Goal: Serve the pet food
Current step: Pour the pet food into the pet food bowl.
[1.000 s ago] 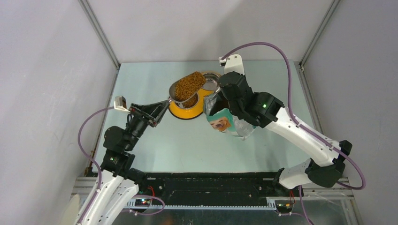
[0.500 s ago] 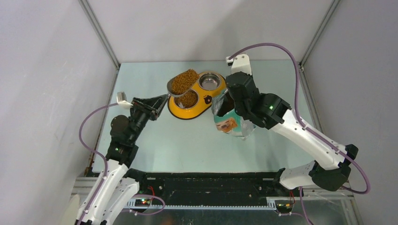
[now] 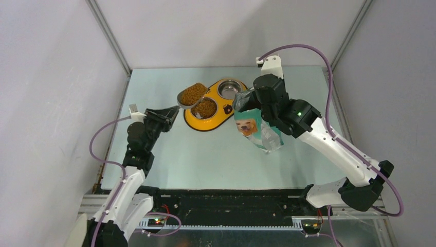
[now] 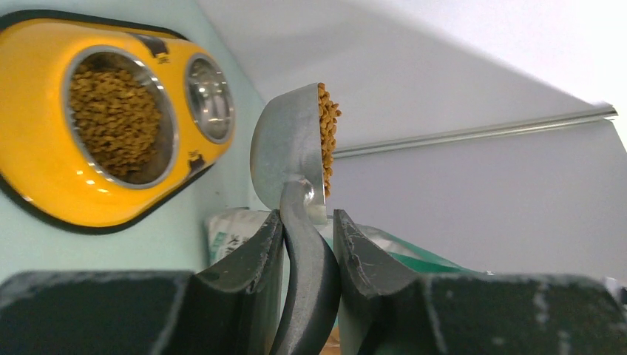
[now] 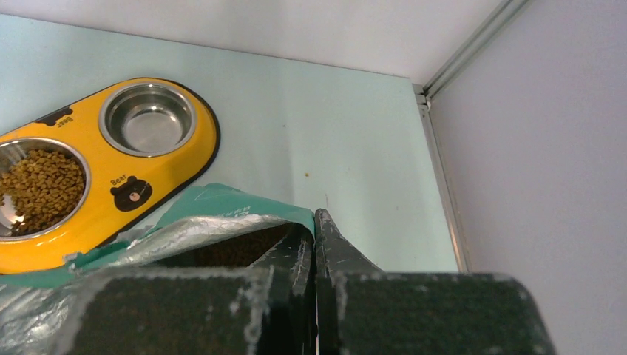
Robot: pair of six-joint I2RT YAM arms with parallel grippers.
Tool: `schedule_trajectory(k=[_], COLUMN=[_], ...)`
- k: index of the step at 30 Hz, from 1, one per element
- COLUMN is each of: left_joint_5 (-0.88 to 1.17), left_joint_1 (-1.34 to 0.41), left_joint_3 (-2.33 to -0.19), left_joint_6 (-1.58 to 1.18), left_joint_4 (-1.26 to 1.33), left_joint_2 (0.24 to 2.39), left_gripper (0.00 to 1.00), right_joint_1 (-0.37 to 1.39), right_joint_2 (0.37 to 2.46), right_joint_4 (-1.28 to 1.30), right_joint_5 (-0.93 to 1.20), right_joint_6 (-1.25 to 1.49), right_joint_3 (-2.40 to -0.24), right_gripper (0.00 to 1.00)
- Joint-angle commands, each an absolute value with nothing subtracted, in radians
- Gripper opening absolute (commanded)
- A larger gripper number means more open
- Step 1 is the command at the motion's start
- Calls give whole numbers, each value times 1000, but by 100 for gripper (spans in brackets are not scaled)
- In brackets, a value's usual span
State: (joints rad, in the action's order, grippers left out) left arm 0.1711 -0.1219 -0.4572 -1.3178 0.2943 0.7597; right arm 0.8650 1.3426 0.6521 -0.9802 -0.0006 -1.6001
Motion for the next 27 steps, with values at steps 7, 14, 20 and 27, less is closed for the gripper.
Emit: schedule_trajectory(k=[7,14,20,27], left_joint_5=[247,320,347,357], left_joint_1=[-55,-25,-18,-4], left_joint_3=[-425,-427,-426,-434], left_joint_6=[-1229,-1177,-1151,-1126], left_joint_4=[481,554,618,632], left_joint_2=[877,992,1102,1167], left_gripper=[0,0,0,0], right_joint_1=[847,847,847,846], right_joint_2=[1251,1238,1228,1221], right_joint_4=[455,429,418,413], right_joint_5=[-1109,-1114,-1127,-1140], right_joint_6=[-36,-39,-35,-34], right_joint_3=[-1616,-1595,-1580,-1573], right_gripper=[0,0,0,0])
